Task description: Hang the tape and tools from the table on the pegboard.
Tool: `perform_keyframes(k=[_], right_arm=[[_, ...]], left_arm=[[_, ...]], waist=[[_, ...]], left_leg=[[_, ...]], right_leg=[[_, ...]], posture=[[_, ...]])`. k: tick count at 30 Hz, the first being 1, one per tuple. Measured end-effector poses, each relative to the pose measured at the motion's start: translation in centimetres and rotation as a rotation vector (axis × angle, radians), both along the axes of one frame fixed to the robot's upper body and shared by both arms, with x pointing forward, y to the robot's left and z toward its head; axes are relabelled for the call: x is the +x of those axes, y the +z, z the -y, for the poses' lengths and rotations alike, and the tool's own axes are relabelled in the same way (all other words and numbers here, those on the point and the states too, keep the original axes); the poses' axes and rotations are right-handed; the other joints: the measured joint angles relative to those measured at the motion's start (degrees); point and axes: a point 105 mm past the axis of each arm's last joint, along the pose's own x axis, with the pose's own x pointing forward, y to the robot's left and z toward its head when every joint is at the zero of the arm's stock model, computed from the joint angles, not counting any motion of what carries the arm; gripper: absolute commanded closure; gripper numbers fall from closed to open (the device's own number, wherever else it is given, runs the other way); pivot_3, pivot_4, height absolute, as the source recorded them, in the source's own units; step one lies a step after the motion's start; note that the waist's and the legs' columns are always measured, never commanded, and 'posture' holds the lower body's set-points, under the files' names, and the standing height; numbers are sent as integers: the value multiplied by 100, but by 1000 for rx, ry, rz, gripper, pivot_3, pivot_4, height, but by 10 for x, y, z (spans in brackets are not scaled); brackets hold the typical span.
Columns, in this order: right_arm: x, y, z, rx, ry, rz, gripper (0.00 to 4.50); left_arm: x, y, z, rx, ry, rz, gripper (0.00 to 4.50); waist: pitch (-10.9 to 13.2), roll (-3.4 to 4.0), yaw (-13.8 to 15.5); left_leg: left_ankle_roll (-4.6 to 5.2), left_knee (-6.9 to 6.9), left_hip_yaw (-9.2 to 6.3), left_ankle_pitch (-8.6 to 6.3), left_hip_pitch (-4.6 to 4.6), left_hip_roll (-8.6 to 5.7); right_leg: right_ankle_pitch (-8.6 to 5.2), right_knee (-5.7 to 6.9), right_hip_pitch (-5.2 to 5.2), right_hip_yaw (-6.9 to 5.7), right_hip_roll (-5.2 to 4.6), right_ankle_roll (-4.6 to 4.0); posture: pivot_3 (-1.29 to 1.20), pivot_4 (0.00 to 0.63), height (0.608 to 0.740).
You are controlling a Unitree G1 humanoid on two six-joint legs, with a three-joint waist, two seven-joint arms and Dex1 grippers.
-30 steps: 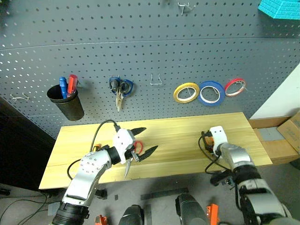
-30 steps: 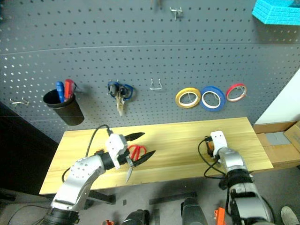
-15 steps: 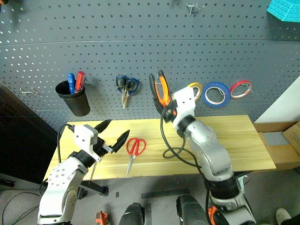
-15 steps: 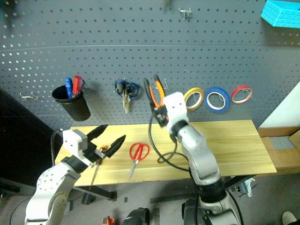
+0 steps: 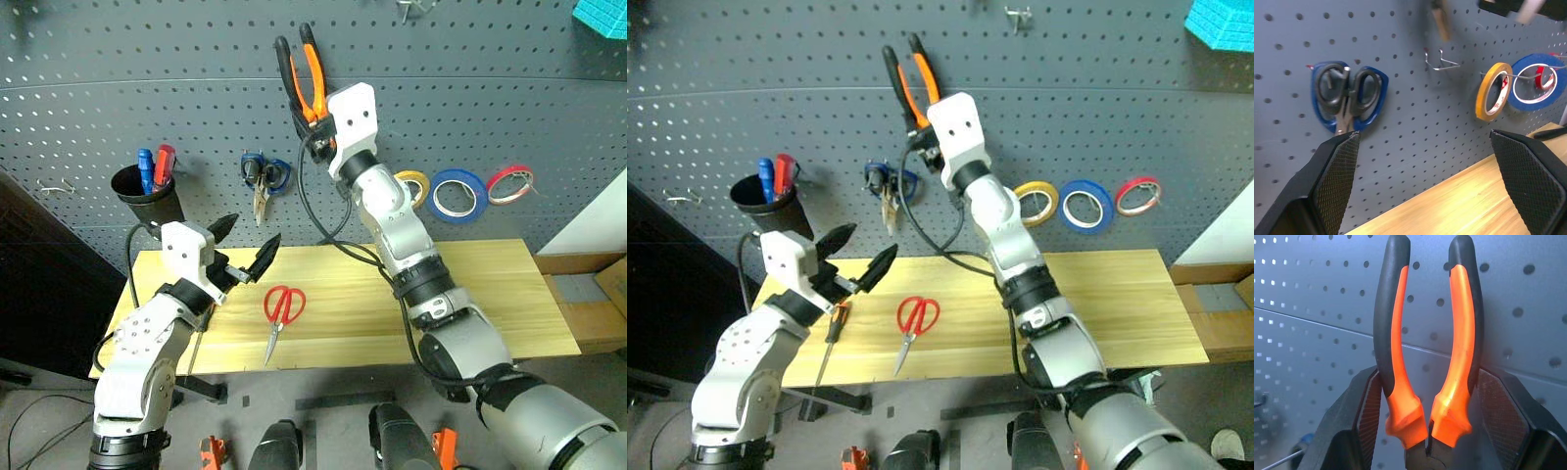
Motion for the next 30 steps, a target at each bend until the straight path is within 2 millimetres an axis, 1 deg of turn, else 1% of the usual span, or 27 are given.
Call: perform_keyframes(k=[2,4,9,12,14,17,19,20,23,24,26,30], right_arm=[[9,-5,6,-32,-43,12,1853],[14,-13,14,-50,-77,25,1853],[19,-33,22,-89,-145,46,1853],[22,-52,35,-113,-205,37,1853],[24,-65,38,-131,-223,11,1853],[23,-66,37,-121,-214,1,1853],[23,-66,38,-98,-196,-22,1116],[24,-68,39,-88,-192,-39,943],[25,-88,49,-71,-188,-134,40],[24,-96,52,-69,-185,-168,14],[23,-104,59,-74,-182,-210,14],[12,-110,81,-103,-188,-259,14]], left_arm=[[-1,1,4,-5,-6,1,0],[-1,0,4,-5,-4,-7,0],[-1,-1,4,-4,0,-12,0],[-1,-1,4,-4,10,-12,0],[-1,-2,6,-3,7,-14,0],[0,-4,8,-5,3,-22,0],[0,-7,6,-4,14,-33,0],[1,-10,5,-1,22,-44,0],[2,-26,6,13,32,-112,0],[3,-31,5,12,37,-138,0],[6,-39,3,2,58,-179,0],[5,-55,1,-3,82,-255,0]], waist=[[38,-4,12],[61,-1,24],[101,-4,57],[101,-4,121],[113,-6,137],[119,-4,135],[119,-4,134],[118,-4,134],[119,-4,136],[119,-3,140],[119,-3,145],[119,-3,142]], left_leg=[[0,0,-1,0,-1,0],[0,-1,-1,0,-1,0],[0,-1,-1,0,-2,0],[0,0,-1,0,-2,0],[0,1,0,0,-3,-1],[0,1,0,0,-1,1],[0,1,0,0,1,4],[0,1,0,0,1,5],[0,1,-1,0,0,5],[0,2,-1,0,-2,4],[0,3,-2,0,-6,4],[-1,2,-4,-1,-11,5]], right_leg=[[0,0,0,-1,0,-1],[-1,-1,0,0,0,-3],[-1,4,-4,1,0,-7],[-3,3,-3,2,0,-6],[-3,2,-3,3,0,-7],[-3,3,-3,2,1,-7],[-5,4,-2,2,3,-6],[-5,4,0,2,4,-6],[-4,2,1,0,4,-6],[-4,1,0,1,4,-5],[-4,-1,-2,-1,4,-5],[-7,-3,-4,-3,4,-1]], posture=[[39,243,740],[58,250,740],[63,251,740],[56,252,740],[38,249,740],[24,245,740],[17,241,740],[12,239,740],[-4,232,740],[-10,231,740],[-16,228,740],[-34,223,740]])
